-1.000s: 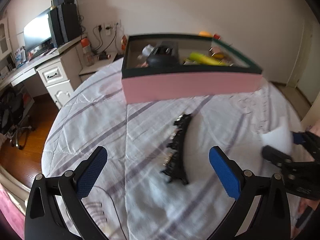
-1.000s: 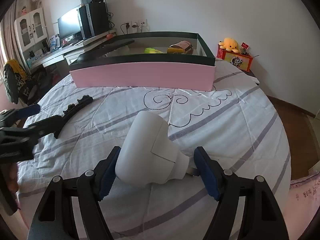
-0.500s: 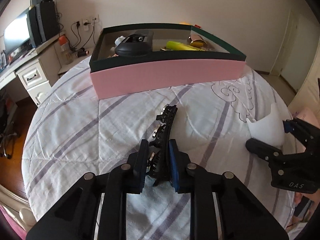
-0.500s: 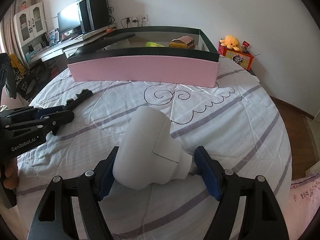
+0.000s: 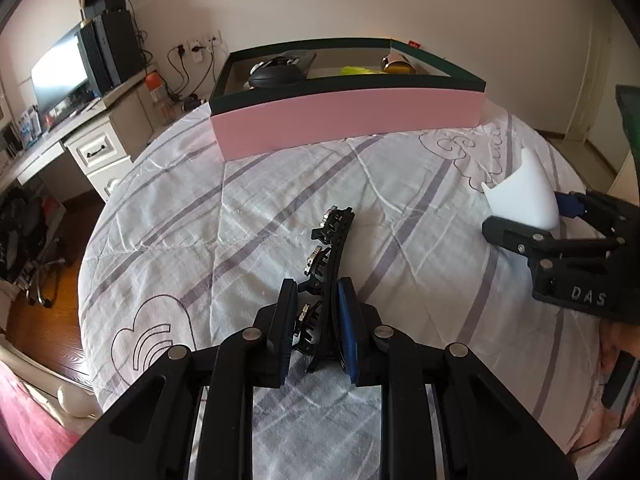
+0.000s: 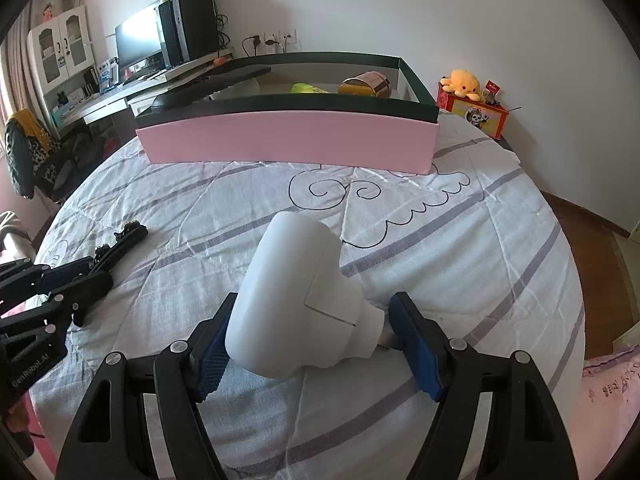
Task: Organize rigid objects
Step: 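Grasp the white charger with the right tool while the left tool lowers onto the hair clip, then close the left tool on the black hair clip while the right tool holds the charger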
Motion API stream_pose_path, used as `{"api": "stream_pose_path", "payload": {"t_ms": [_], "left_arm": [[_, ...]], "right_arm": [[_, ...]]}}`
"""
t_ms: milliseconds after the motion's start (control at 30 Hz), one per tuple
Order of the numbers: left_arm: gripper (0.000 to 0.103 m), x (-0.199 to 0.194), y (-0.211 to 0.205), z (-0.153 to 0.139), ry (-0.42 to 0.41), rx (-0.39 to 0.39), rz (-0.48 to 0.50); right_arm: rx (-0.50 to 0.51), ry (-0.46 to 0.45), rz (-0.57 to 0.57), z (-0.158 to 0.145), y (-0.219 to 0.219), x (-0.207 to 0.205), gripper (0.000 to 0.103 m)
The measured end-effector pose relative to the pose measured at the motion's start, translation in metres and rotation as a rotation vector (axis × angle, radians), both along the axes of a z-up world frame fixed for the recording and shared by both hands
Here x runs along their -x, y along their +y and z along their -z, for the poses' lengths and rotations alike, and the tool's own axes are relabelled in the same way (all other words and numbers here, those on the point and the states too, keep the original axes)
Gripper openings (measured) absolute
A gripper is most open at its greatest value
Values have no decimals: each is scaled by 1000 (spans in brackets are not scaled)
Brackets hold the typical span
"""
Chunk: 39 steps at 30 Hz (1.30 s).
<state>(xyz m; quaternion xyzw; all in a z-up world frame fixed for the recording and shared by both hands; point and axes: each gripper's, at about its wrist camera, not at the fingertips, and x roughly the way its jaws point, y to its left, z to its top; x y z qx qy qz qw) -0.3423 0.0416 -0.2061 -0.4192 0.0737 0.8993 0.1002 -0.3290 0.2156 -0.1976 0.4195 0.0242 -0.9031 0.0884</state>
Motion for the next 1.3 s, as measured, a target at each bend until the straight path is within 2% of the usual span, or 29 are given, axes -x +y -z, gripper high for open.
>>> {"api": "stream_pose_path", "payload": {"t_ms": [133, 267, 400, 733, 933, 1300], "left_arm": [[25, 10, -2, 2, -4, -42, -25], [36, 12, 1, 4, 20, -38, -37], [41, 13, 0, 5, 26, -50, -39], [28, 7, 1, 5, 55, -49, -32], [20, 3, 5, 4, 75, -22, -34], [19, -1, 5, 1, 80, -8, -30]], "right_arm": [[-2, -1, 0, 0, 0, 0, 76], [-10, -2, 1, 0, -1, 0, 76], [-19, -3, 3, 1, -3, 0, 76], [-44, 16, 3, 0, -6, -3, 75], [-68, 36, 0, -1, -10, -7, 75], [-91, 66, -3, -4, -13, -12, 75]]}}
